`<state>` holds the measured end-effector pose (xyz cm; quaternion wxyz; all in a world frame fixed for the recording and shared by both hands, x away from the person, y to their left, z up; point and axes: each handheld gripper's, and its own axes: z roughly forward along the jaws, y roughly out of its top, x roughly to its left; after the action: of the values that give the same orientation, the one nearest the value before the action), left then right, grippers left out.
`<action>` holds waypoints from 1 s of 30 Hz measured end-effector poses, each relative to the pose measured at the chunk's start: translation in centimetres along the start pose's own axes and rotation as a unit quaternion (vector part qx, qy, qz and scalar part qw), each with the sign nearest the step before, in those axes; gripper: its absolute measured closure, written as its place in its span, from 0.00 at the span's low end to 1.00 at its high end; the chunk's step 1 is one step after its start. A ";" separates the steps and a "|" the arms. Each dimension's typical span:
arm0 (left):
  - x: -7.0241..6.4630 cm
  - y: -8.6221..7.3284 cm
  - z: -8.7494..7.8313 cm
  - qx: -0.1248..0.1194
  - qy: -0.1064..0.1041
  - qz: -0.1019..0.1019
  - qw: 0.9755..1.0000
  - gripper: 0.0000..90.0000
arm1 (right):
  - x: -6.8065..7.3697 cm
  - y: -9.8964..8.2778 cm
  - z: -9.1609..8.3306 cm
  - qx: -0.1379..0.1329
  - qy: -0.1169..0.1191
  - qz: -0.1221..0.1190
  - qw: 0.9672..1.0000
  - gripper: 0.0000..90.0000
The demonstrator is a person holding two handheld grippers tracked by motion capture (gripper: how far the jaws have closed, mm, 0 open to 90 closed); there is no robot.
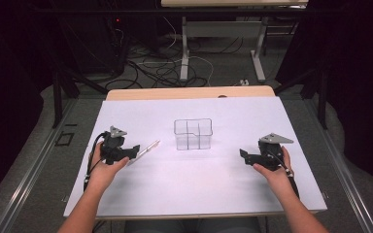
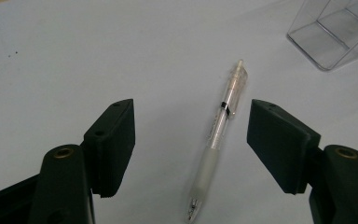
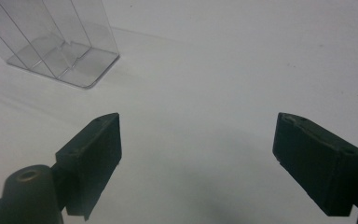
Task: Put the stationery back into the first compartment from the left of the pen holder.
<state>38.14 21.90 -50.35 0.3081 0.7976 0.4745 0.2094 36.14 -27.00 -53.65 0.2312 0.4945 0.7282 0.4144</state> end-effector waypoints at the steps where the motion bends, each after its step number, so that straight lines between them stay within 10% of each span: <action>1: 0.0 0.1 0.1 0.005 -0.001 0.000 1.000 0.38 | 0.0 0.0 0.0 0.000 0.000 0.001 1.000 0.17; 16: -0.3 0.8 1.4 0.064 -0.045 0.017 0.997 0.57 | 0.0 0.0 0.0 0.001 0.002 -0.003 1.000 0.17; 30: -0.7 1.2 2.9 0.120 -0.036 0.072 0.989 0.69 | -0.1 -0.1 0.0 0.003 0.002 -0.003 1.000 0.17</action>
<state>40.42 19.94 -51.65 0.2111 0.8682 0.4256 0.1434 36.09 -27.09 -53.73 0.2292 0.4921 0.7315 0.4125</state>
